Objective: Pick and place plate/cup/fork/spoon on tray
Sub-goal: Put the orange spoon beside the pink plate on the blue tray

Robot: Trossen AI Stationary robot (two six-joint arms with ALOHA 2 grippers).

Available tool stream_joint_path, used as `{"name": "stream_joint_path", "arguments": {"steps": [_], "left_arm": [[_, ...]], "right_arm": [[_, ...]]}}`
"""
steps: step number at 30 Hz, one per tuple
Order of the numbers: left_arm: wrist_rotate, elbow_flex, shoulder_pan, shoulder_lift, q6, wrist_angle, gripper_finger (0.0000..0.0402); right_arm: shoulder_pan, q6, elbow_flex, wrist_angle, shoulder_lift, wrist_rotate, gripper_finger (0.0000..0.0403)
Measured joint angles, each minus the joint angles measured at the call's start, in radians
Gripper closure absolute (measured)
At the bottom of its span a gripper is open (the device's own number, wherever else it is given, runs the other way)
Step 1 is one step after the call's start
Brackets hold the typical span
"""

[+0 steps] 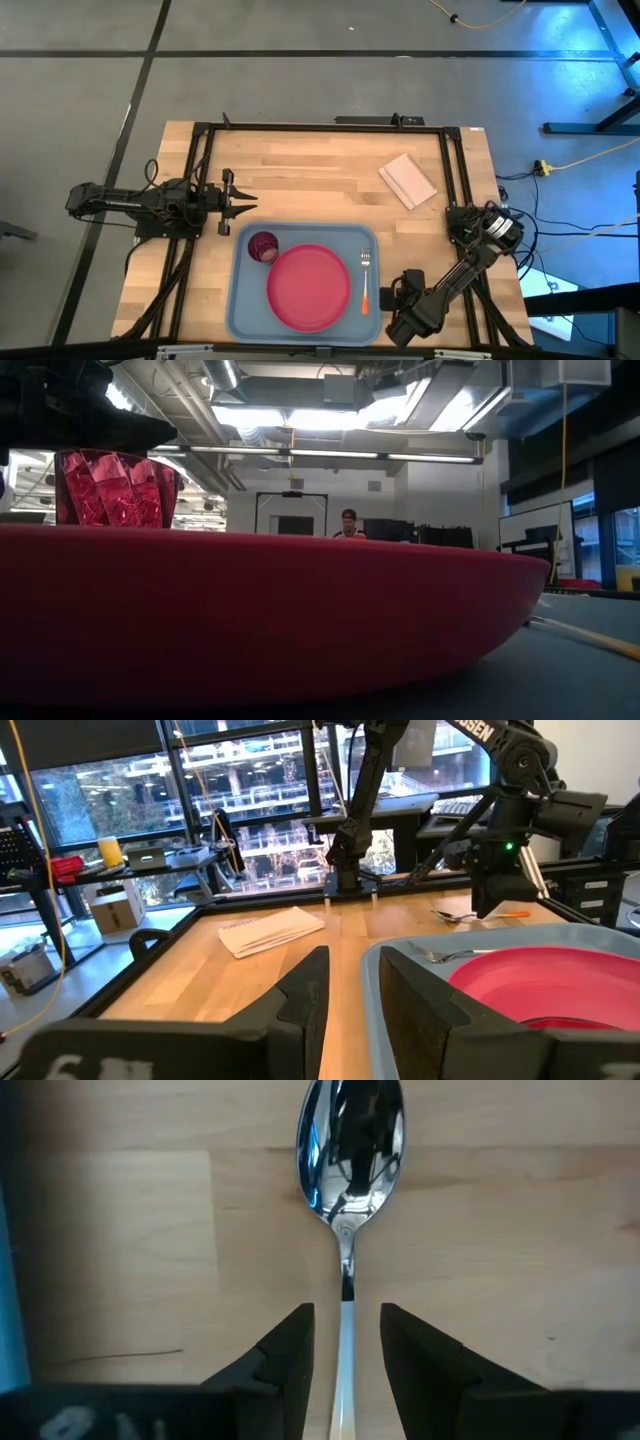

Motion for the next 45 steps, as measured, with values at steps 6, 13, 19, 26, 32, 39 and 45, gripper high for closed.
{"name": "stream_joint_path", "arguments": {"steps": [6,13,19,26,32,39,45], "left_arm": [[0.000,0.000,0.000,0.000,0.000,0.000,0.0318],[-0.002,0.000,0.000,0.000,0.000,0.000,0.0318],[-0.002,0.000,0.000,0.000,0.000,0.000,0.0318],[0.000,0.000,0.000,0.000,0.000,0.000,0.0318],[0.000,0.000,0.000,0.000,0.000,0.000,0.0318],[0.000,0.000,0.000,0.000,0.000,0.000,0.0318],[0.000,0.000,0.000,0.000,0.000,0.000,0.0318]], "right_arm": [[0.000,0.001,-0.059,0.082,-0.008,0.013,0.0281],[0.001,0.003,-0.061,0.078,-0.020,0.042,0.0281],[-0.004,0.004,-0.062,0.072,-0.024,0.046,0.0281],[-0.016,0.000,-0.064,0.066,-0.024,0.057,0.0283],[-0.031,-0.020,-0.064,0.065,-0.024,0.064,0.0305],[-0.035,-0.022,-0.064,0.061,-0.024,0.065,0.0308],[-0.037,-0.023,-0.064,0.060,-0.024,0.065,0.0309]]}}
